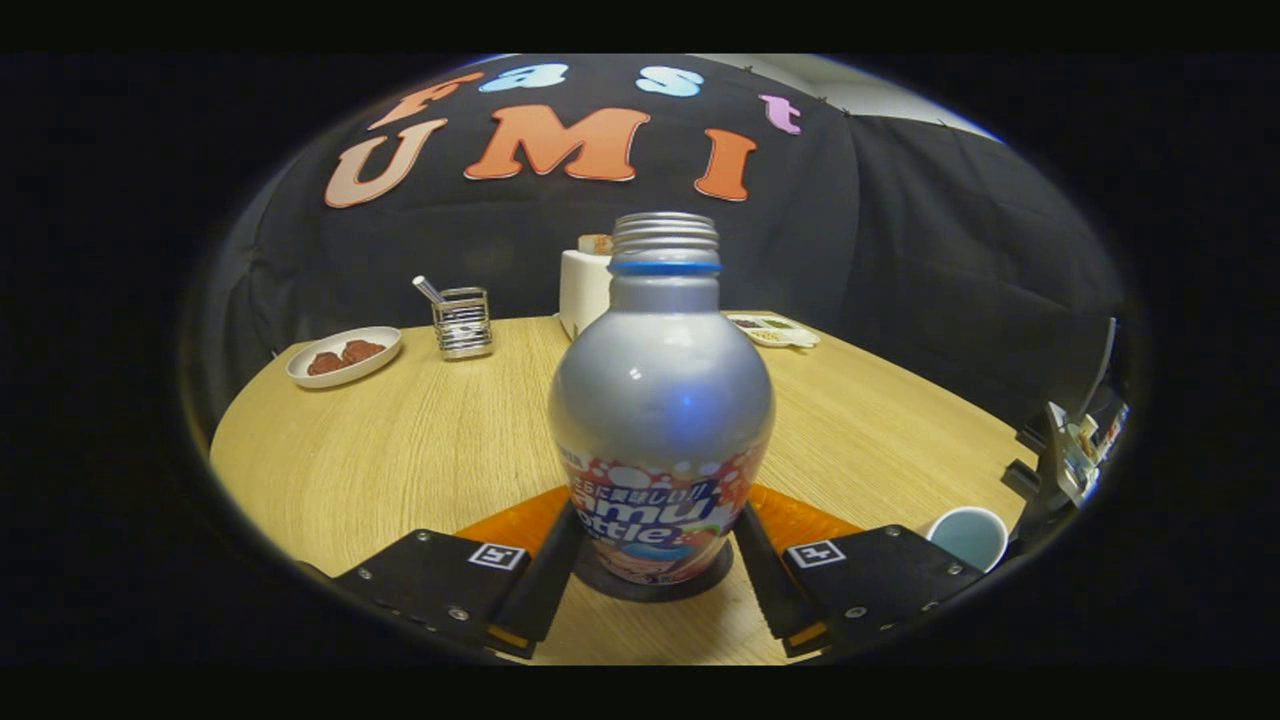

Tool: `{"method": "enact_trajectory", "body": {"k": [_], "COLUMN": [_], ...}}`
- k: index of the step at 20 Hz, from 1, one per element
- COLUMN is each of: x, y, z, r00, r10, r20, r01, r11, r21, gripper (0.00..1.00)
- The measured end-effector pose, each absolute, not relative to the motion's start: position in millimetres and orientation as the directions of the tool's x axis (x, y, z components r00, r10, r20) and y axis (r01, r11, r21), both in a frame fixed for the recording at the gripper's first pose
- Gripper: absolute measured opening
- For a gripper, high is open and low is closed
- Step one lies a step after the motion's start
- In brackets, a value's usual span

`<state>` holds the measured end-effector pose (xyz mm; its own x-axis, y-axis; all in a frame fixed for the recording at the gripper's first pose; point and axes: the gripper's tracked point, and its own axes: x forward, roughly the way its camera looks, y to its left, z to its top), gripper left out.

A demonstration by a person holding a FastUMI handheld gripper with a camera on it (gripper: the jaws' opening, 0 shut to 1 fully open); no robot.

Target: Take the bottle from table, then pour the juice into the cup, finally place the bottle on the coaster

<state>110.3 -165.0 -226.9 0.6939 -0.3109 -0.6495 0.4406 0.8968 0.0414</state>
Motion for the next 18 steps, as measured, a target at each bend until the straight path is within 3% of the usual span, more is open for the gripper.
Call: {"method": "enact_trajectory", "body": {"k": [4, 5, 7, 18], "x": [103, 102, 99, 64], "y": [-161, -162, -160, -146], "z": [-232, -234, -232, -188], "r00": [0.686, 0.685, 0.692, 0.738], "r10": [-0.296, -0.292, -0.288, -0.333], "r20": [-0.665, -0.668, -0.662, -0.587], "r01": [0.446, 0.445, 0.435, 0.415], "r11": [0.893, 0.893, 0.898, 0.91], "r21": [0.062, 0.065, 0.064, 0.006], "gripper": [0.85, 0.92, 0.96, 0.97]}}
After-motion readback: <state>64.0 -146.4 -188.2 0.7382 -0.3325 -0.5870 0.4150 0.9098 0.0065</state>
